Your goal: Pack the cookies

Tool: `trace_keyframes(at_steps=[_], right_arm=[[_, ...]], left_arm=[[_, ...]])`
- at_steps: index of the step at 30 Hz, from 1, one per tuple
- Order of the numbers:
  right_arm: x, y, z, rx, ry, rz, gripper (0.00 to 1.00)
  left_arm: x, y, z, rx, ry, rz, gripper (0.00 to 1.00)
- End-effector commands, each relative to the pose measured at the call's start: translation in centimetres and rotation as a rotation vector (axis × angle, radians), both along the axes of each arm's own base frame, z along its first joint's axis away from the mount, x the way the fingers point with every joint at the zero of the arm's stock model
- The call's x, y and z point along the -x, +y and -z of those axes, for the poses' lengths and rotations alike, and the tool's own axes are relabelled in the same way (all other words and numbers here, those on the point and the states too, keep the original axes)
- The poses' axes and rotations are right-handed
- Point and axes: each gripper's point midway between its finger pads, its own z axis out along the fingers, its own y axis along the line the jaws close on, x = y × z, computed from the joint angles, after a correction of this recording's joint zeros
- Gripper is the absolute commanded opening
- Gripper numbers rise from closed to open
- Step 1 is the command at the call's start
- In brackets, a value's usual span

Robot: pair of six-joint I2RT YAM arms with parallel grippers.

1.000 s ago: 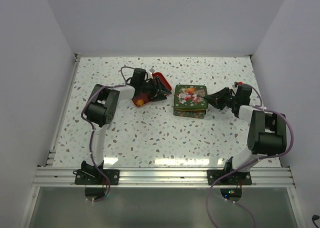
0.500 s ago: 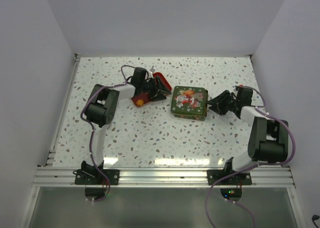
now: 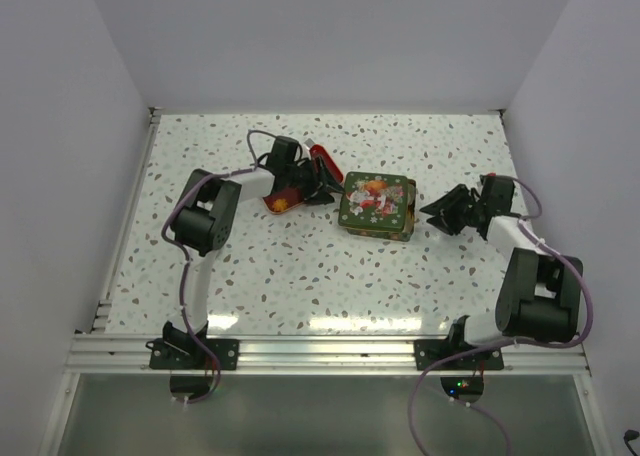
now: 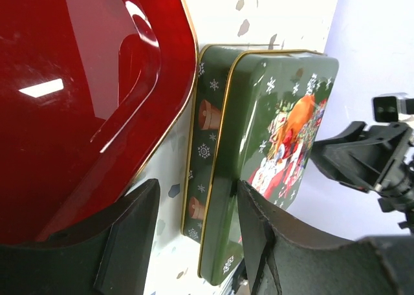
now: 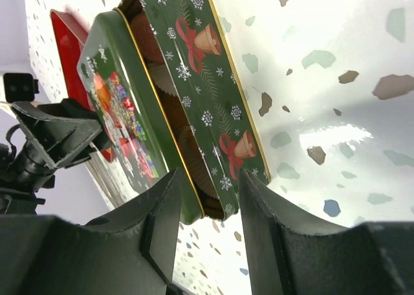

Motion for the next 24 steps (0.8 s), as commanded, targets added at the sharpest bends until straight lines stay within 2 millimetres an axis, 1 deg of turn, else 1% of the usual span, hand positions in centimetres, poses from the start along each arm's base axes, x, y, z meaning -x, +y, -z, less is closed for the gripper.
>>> trace_keyframes(at_steps=[1, 2, 4, 9, 12, 16, 18, 19, 21, 22, 24], right_arm=[[-0.6, -1.5, -2.5, 0.062, -0.065, 0.019, 0.43], [-0.6, -1.9, -2.9, 0.074, -0.071, 0.023, 0.42], [-0.6, -2.2, -2.8, 0.087, -0.064, 0.023, 0.40], [-0.3, -2.7, -0.8, 0.090, -0.002, 0.041, 0.18], [-0.4, -2.9, 0.1, 0.091, 0.012, 0.056, 0.12], [-1.0, -3.2, 1.7, 0.088, 0.045, 0.068, 0.08], [-1.4, -3.3, 2.2, 0.085, 0.047, 0.076, 0.07], [-1.5, -3.3, 2.7, 0.076, 0.061, 0.078, 0.06], [-1.8, -3.3, 3.2, 0.071, 0.062, 0.080, 0.05], [-1.9, -3.3, 3.8, 0.065, 0.074, 0.080, 0.04], [-2.0, -3.2, 4.2, 0.058, 0.081, 0.079, 0.04]], left_arm=[[-0.4, -0.5, -2.6, -0.009, -0.078, 0.012, 0.56], [-0.3, -0.6, -2.7, -0.008, -0.081, 0.013, 0.56], [-0.4, -0.7, -2.9, -0.007, -0.084, 0.013, 0.56], [-0.4, -0.9, -3.3, -0.004, -0.092, 0.014, 0.56], [-0.7, -1.0, -3.5, -0.002, -0.097, 0.011, 0.56], [-0.4, -1.3, -3.5, -0.010, -0.072, 0.016, 0.56], [-0.5, -1.6, -3.7, -0.011, -0.074, 0.016, 0.55], [-0.4, -1.7, -3.6, -0.012, -0.070, 0.017, 0.55], [-0.4, -1.9, -3.4, -0.012, -0.057, 0.012, 0.55], [-0.4, -1.9, -3.4, -0.011, -0.053, 0.009, 0.55], [-0.5, -2.0, -3.3, -0.011, -0.044, 0.001, 0.55]])
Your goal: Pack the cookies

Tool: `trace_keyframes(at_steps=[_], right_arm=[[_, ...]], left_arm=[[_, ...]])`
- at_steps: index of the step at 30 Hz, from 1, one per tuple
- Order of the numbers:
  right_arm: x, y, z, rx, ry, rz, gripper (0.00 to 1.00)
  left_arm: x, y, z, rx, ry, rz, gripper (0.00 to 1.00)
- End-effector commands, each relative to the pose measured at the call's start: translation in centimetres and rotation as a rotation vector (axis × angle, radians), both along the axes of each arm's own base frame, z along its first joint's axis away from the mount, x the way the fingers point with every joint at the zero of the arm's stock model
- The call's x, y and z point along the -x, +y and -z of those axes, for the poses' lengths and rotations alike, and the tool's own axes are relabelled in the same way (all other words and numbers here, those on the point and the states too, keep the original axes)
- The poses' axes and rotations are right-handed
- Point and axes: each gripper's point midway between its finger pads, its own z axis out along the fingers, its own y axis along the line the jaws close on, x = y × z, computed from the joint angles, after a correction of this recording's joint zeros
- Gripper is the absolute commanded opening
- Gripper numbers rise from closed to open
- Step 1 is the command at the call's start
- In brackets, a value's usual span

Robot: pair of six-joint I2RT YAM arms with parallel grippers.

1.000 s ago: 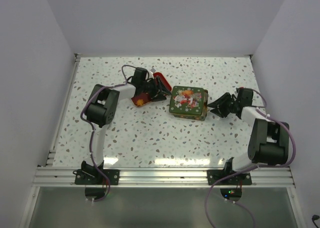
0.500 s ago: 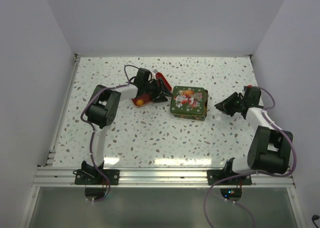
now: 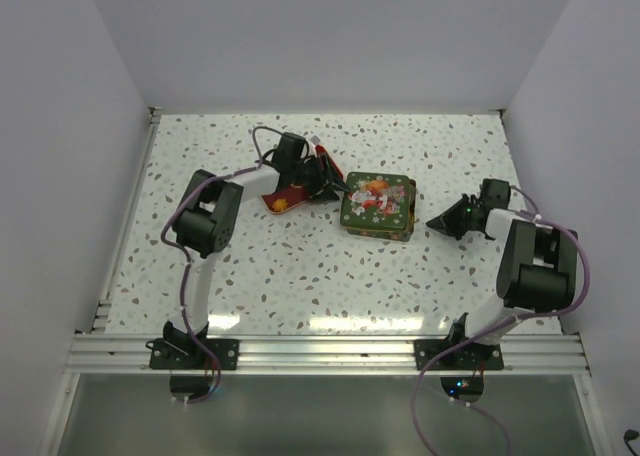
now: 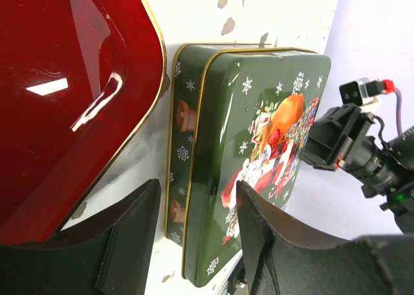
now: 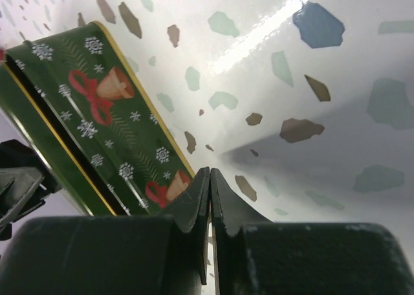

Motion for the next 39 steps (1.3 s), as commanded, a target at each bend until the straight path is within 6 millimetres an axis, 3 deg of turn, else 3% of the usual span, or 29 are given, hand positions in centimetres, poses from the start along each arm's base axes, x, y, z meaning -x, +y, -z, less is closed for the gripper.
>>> trace_keyframes(at_steps=[1, 13, 21, 39], right_arm=[[-1.8, -0.7, -0.2, 0.016, -0.047, 0.020, 0.04], [-2.6, 1.9, 1.4, -0.013, -0.027, -0.024, 0.01], [-3.5, 2.1, 0.9, -0.023, -0.036, -0.036, 0.00], [-3.8, 2.7, 1.3, -0.069, -0.031, -0.043, 0.00]], left_arm=[[-0.7, -0.7, -2.3, 0.015, -0.042, -0.005, 0.55], [-1.5, -2.5, -3.0, 0.031, -0.046, -0.012, 0.55], [-1.0, -3.3, -2.2, 0.011, -0.023, -0.008, 0.55], [-0.9, -5.7, -3.2, 0.027, -0.033, -0.001, 0.54]])
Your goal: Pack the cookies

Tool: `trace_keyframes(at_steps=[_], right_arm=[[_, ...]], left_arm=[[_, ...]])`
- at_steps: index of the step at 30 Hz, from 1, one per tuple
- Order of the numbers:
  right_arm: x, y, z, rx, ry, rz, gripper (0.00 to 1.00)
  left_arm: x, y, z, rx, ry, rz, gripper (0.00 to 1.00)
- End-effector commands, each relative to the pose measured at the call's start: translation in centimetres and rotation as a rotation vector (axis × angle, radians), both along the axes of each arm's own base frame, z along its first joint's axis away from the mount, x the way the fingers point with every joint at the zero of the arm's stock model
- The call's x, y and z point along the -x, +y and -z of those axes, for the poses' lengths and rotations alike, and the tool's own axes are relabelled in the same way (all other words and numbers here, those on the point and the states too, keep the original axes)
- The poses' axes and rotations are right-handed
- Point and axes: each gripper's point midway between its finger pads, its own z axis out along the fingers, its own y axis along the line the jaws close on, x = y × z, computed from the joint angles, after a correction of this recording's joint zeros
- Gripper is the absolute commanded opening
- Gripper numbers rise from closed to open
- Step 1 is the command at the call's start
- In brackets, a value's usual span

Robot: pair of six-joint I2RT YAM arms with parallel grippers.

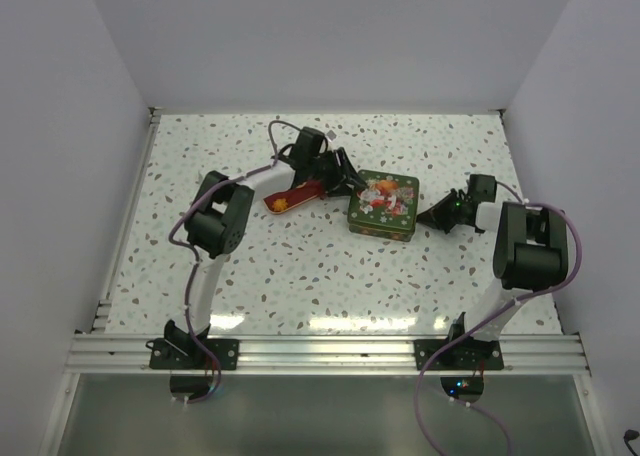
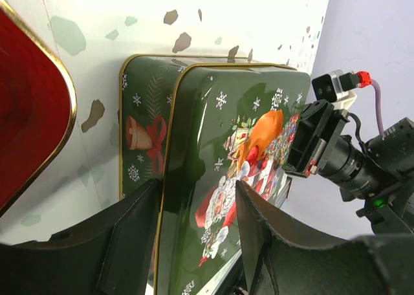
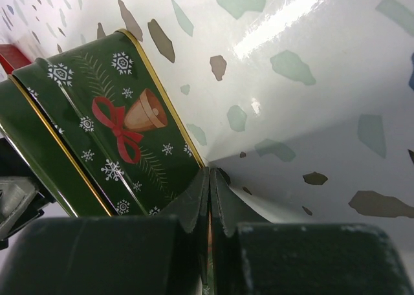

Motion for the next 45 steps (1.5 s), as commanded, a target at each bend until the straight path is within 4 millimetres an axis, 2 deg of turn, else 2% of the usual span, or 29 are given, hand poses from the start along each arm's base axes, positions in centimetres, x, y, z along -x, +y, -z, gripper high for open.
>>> trace_keyframes(at_steps=[1, 10, 16, 28, 34, 38, 45], right_arm=[[-1.1, 0.1, -0.4, -0.005, -0.028, -0.003, 0.00], [-1.0, 0.3, -0.2, -0.021, -0.017, -0.003, 0.00], [-1.0, 0.3, -0.1, -0.028, -0.014, -0.007, 0.00], [-1.6, 0.4, -0.6, -0.031, -0.031, -0.030, 0.00], [-1.9, 0.5, -0.8, -0.039, -0.036, -0.036, 0.00], [-2.0, 0.6, -0.7, -0.045, -0.035, -0.040, 0.00], [-2.3, 0.7, -0.8, -0.056, -0.035, -0.042, 0.00]], left_arm=[[-0.6, -1.4, -1.7, 0.032, -0.026, 0.004, 0.54], [0.4, -2.3, -1.1, 0.011, -0.006, 0.019, 0.54], [0.3, -2.4, -0.8, 0.004, -0.003, 0.012, 0.55], [0.0, -3.9, -1.0, -0.001, -0.005, 0.015, 0.54], [0.0, -4.8, -1.9, -0.010, -0.015, 0.022, 0.55], [0.3, -5.5, -2.6, -0.011, -0.023, 0.030, 0.55], [1.1, -5.6, -2.2, -0.044, -0.016, 0.041, 0.55]])
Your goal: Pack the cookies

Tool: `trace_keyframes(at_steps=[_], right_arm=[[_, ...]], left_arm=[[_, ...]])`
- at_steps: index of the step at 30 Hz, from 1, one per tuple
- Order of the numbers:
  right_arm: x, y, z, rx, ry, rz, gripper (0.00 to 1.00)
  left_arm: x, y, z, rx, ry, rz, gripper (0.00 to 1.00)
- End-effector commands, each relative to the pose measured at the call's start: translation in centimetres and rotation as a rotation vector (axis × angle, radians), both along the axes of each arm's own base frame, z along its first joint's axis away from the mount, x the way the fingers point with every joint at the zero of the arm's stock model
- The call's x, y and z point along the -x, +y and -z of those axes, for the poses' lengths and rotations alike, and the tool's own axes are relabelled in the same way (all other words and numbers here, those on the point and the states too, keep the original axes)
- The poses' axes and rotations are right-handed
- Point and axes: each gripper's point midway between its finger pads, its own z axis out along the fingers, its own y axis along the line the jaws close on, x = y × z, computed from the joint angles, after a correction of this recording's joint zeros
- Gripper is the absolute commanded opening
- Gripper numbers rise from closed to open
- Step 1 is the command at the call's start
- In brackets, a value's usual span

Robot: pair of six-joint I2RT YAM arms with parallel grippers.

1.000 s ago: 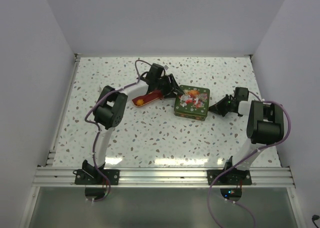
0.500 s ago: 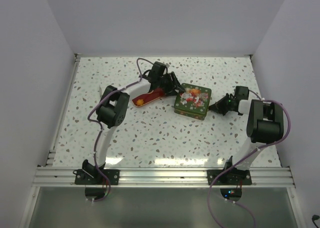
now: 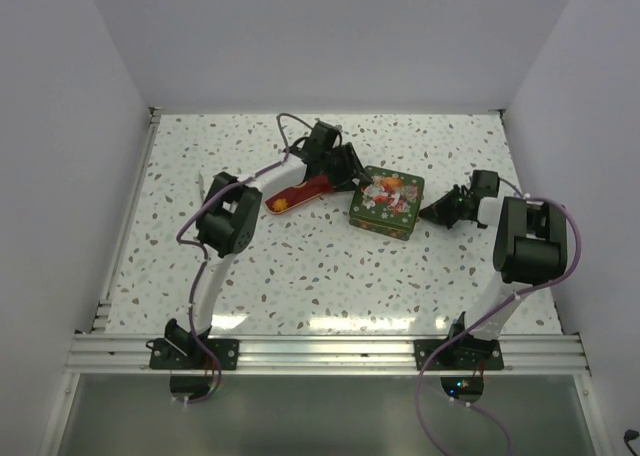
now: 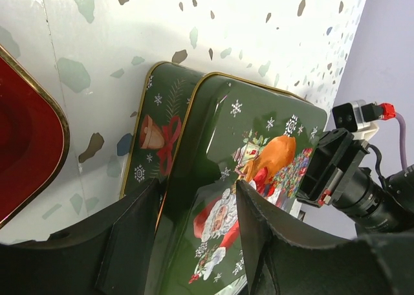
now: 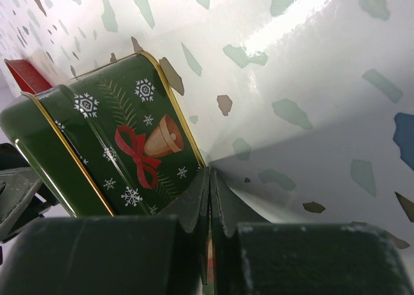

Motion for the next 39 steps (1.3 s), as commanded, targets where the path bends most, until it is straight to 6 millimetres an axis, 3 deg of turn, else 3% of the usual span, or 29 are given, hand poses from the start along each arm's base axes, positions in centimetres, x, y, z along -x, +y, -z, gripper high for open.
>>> trace_keyframes(at_steps=[1, 12, 18, 22, 28, 34, 39], right_arm=[[-0.8, 1.3, -0.6, -0.037, -0.030, -0.052, 0.00], [-0.7, 1.4, -0.7, -0.044, -0.025, -0.055, 0.00], [-0.2, -1.0, -2.0, 0.078, -0.003, -0.002, 0.00], [0.3, -2.8, -3.4, 0.161, 0.007, 0.047, 0.00], [0.4, -4.6, -7.1, 0.259, -0.029, 0.100, 0.00], [0.5, -5.5, -10.2, 0.310, -0.054, 0.129, 0.00], [-0.3, -4.9, -12.0, 0.277, -0.102, 0.118, 0.00]], left_arm=[[2.9, -3.7, -2.2, 0.066, -0.008, 0.119, 0.55], [3.2, -4.9, -2.3, 0.065, -0.014, 0.142, 0.56], [3.3, -4.7, -2.2, 0.050, -0.020, 0.145, 0.57], [3.4, -4.7, -2.4, 0.049, -0.026, 0.151, 0.57], [3.6, -4.4, -2.4, 0.041, -0.027, 0.153, 0.56], [3.9, -4.3, -2.4, 0.038, -0.026, 0.158, 0.57], [4.0, -4.1, -2.3, 0.031, -0.025, 0.157, 0.56]])
